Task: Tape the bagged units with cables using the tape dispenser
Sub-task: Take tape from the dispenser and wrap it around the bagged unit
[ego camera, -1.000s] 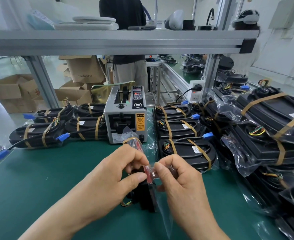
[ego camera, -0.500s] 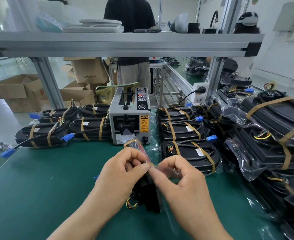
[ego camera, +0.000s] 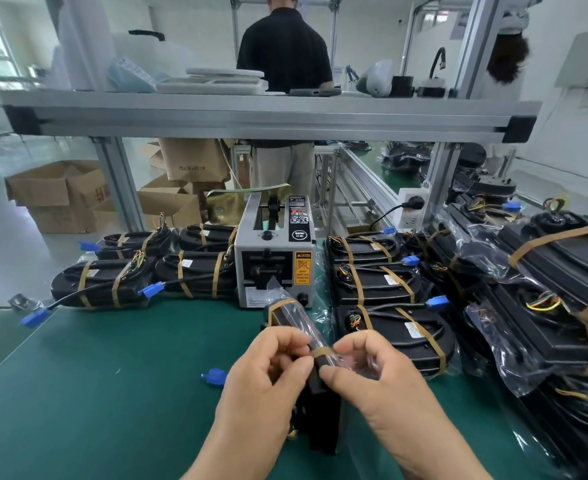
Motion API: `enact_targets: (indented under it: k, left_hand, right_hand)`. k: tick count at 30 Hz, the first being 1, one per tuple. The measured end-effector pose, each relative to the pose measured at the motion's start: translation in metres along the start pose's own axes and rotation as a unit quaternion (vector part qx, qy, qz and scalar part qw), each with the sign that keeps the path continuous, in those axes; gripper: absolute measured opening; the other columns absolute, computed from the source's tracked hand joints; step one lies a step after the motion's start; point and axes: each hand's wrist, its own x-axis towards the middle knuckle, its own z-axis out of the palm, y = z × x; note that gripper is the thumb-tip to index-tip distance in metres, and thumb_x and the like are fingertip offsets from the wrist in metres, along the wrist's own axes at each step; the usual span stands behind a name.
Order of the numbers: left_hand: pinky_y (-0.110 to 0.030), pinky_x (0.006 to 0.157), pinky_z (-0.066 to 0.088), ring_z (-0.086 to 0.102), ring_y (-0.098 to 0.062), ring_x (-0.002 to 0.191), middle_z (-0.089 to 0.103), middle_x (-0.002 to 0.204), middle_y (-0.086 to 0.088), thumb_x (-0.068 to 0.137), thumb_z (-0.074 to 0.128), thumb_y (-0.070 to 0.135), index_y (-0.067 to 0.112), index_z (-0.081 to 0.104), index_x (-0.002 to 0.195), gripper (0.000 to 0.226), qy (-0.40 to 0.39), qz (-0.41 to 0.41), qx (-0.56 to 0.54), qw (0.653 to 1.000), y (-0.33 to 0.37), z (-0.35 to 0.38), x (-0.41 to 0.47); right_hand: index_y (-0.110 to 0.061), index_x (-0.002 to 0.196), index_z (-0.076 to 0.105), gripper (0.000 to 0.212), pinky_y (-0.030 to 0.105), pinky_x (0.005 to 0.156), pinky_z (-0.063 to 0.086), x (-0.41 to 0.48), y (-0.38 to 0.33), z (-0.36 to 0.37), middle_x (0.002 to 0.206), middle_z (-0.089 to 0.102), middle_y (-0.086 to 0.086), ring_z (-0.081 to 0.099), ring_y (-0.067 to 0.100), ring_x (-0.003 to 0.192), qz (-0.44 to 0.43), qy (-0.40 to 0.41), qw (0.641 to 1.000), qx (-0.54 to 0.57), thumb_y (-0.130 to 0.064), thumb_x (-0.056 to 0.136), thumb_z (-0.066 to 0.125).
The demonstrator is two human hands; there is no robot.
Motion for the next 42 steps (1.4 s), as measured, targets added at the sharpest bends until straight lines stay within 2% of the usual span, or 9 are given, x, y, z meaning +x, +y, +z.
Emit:
enact_targets:
  k: [5,9,14,18,21,25,32,35,42]
  left_hand:
    - [-0.009,0.073,0.043,0.059,-0.001,0.087,0.065,0.094,0.019,0.088,0.067,0.019,0.047,0.065,0.094,0.028,0.074,0.07,0.106,0.989,-0.005,-0.024,0.025]
    - [-0.007,0.083,0.037,0.052,0.009,0.106,0.055,0.109,0.029,0.088,0.071,0.026,0.04,0.063,0.096,0.019,-0.03,0.078,0.231,0.969,-0.004,-0.034,0.048]
    - [-0.016,0.085,0.045,0.06,0.002,0.1,0.062,0.104,0.027,0.085,0.074,0.012,0.039,0.065,0.097,0.031,0.026,0.052,0.177,0.982,-0.016,-0.024,0.043]
    - [-0.018,0.078,0.049,0.067,0.003,0.091,0.07,0.094,0.024,0.087,0.059,-0.008,0.035,0.059,0.099,0.045,0.099,-0.026,0.055,0.993,-0.021,-0.015,0.034]
    - [-0.036,0.083,0.052,0.069,-0.001,0.088,0.072,0.095,0.025,0.086,0.052,-0.016,0.034,0.055,0.101,0.053,0.129,-0.059,0.009,0.99,-0.022,-0.009,0.027]
    - [-0.023,0.076,0.051,0.07,-0.002,0.087,0.071,0.103,0.02,0.084,0.057,-0.018,0.037,0.054,0.105,0.059,0.152,-0.067,-0.03,0.986,-0.02,-0.003,0.019]
    - [-0.013,0.071,0.052,0.069,0.0,0.089,0.071,0.099,0.015,0.081,0.073,0.005,0.042,0.06,0.105,0.046,0.114,-0.047,0.008,0.992,-0.003,0.002,0.01]
    - [-0.027,0.085,0.054,0.061,0.007,0.102,0.06,0.107,0.027,0.081,0.076,0.014,0.041,0.061,0.106,0.04,0.093,-0.006,0.064,0.994,0.001,0.001,0.008]
    - [-0.006,0.081,0.041,0.044,0.015,0.115,0.047,0.121,0.03,0.083,0.073,0.034,0.039,0.064,0.103,0.023,0.058,0.04,0.17,0.983,-0.004,0.0,0.008]
  right_hand:
    - [-0.028,0.087,0.068,0.014,0.005,0.064,0.043,0.005,-0.006,-0.011,0.081,0.069,-0.01,0.058,-0.005,0.065,-0.027,0.002,0.996,-0.085,-0.023,0.082,0.079]
    - [-0.037,0.09,0.062,0.021,0.012,0.076,0.047,0.015,-0.025,-0.006,0.093,0.063,-0.018,0.058,-0.005,0.088,-0.112,0.027,0.97,-0.215,-0.041,0.075,0.077]
    - [-0.031,0.11,0.056,0.039,0.03,0.086,0.05,0.055,-0.052,0.019,0.106,0.055,-0.015,0.058,0.01,0.098,-0.2,-0.018,0.886,-0.418,-0.047,0.078,0.071]
    - [-0.025,0.097,0.046,0.037,0.032,0.072,0.042,0.079,-0.056,0.038,0.095,0.047,-0.006,0.059,0.023,0.095,-0.229,-0.029,0.84,-0.492,-0.049,0.081,0.069]
    - [-0.026,0.089,0.037,0.039,0.031,0.069,0.036,0.086,-0.057,0.047,0.091,0.042,-0.004,0.06,0.026,0.096,-0.23,-0.025,0.824,-0.518,-0.051,0.084,0.066]
    - [-0.02,0.095,0.054,0.02,0.032,0.071,0.036,0.088,-0.065,0.052,0.103,0.059,0.004,0.061,0.03,0.098,-0.246,-0.028,0.807,-0.537,-0.04,0.093,0.059]
    - [-0.009,0.096,0.068,0.016,0.035,0.063,0.043,0.085,-0.078,0.062,0.09,0.064,0.008,0.068,0.032,0.091,-0.252,-0.084,0.71,-0.652,-0.002,0.093,0.054]
    - [-0.008,0.099,0.066,0.02,0.036,0.066,0.042,0.088,-0.077,0.056,0.1,0.067,0.011,0.066,0.033,0.093,-0.252,-0.09,0.724,-0.636,0.001,0.093,0.049]
    - [-0.009,0.095,0.062,0.011,0.032,0.075,0.049,0.107,-0.066,0.027,0.1,0.068,0.01,0.063,0.025,0.092,-0.173,-0.1,0.845,-0.496,-0.013,0.099,0.054]
